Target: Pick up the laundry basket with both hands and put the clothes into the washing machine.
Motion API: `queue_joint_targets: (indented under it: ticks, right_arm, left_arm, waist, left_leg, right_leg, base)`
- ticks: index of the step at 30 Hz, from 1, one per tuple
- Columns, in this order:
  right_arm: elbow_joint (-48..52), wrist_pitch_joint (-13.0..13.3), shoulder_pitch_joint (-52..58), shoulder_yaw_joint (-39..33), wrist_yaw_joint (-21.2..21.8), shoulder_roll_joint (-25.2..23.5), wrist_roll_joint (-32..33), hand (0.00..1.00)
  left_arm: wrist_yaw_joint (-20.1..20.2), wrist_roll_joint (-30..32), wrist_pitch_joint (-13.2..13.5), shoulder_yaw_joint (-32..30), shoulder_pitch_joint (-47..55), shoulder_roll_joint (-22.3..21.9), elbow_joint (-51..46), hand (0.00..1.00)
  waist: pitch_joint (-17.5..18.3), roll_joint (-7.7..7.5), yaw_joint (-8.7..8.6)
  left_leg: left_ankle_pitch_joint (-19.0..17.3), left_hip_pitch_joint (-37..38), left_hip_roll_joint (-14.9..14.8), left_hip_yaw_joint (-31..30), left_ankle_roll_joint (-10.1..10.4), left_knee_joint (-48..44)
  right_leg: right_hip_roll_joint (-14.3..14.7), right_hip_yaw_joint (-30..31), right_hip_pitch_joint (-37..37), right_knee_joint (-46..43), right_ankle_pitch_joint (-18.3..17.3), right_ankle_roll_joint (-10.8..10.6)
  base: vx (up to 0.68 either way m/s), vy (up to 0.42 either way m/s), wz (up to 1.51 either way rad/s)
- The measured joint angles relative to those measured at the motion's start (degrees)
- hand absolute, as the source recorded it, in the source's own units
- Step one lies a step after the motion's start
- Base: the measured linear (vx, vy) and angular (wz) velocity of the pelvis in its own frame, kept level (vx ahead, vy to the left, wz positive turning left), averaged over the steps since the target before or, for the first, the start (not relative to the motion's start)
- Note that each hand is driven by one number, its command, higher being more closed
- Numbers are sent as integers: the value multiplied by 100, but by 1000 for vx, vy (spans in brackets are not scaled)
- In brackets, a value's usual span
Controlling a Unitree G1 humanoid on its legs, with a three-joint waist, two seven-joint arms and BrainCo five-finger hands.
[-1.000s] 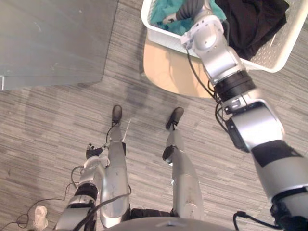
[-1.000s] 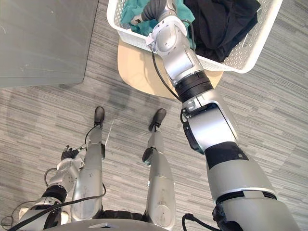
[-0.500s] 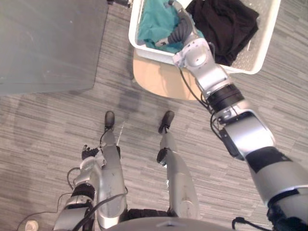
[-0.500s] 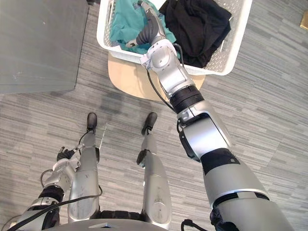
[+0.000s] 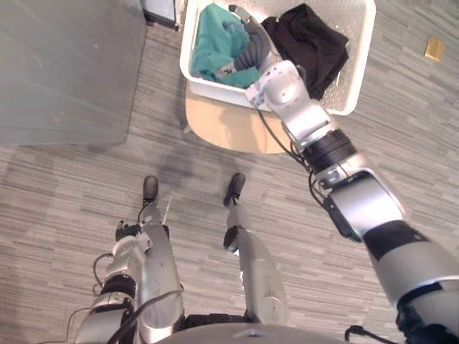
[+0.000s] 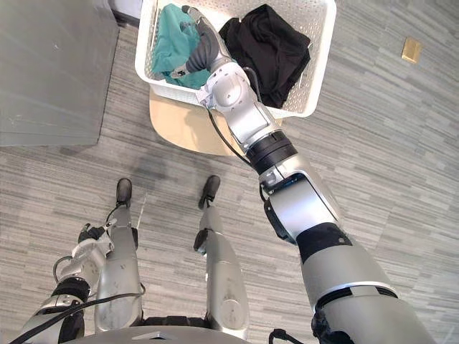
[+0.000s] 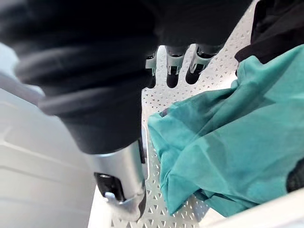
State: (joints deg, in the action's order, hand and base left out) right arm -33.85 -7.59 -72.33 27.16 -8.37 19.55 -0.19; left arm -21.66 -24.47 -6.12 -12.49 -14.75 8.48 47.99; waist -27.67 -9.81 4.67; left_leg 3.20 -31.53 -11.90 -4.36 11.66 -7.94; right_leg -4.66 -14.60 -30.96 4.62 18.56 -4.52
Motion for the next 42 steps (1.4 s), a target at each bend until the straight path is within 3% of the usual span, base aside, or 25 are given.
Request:
queue_joint_targets:
  ticks: [8,17,23,42]
  right_arm:
    - [126,4,-758,726,57,443,-77,0]
    - [-341,120,-1202,1554,471,842,-921,0]
    - [-555,131,-1318,1783,654,983,-927,0]
    - [-807,115,-1452,1888,654,1326,-1140,0]
  left_arm:
    - [32,13,-4,-101,72,50,0,0]
    - [94,103,119,-93,90,102,46,0]
    - [135,99,172,-84,94,124,54,0]
    - [203,-11,296,241,102,203,-203,0]
  waist:
    - [25,-39,-51]
    - [33,-113,-23]
    - [26,-129,12]
    - [19,-119,139]
  left_leg:
    - [22,-30,-15,-2,27,29]
    - [52,-122,-19,-43,36,103]
    - [50,-213,-23,-75,33,98]
    - [114,-679,-25,-223,51,105]
  right_leg:
    - [11,-7,-39,0,-34,-15]
    - [15,-39,-124,0,-6,19]
    - [17,-47,-187,0,-13,9]
    - [27,-174,-567,2,-11,11]
  base:
    - [-30,23,0]
    - [-20,38,2]
    - [-34,33,3]
    - [-28,21,1]
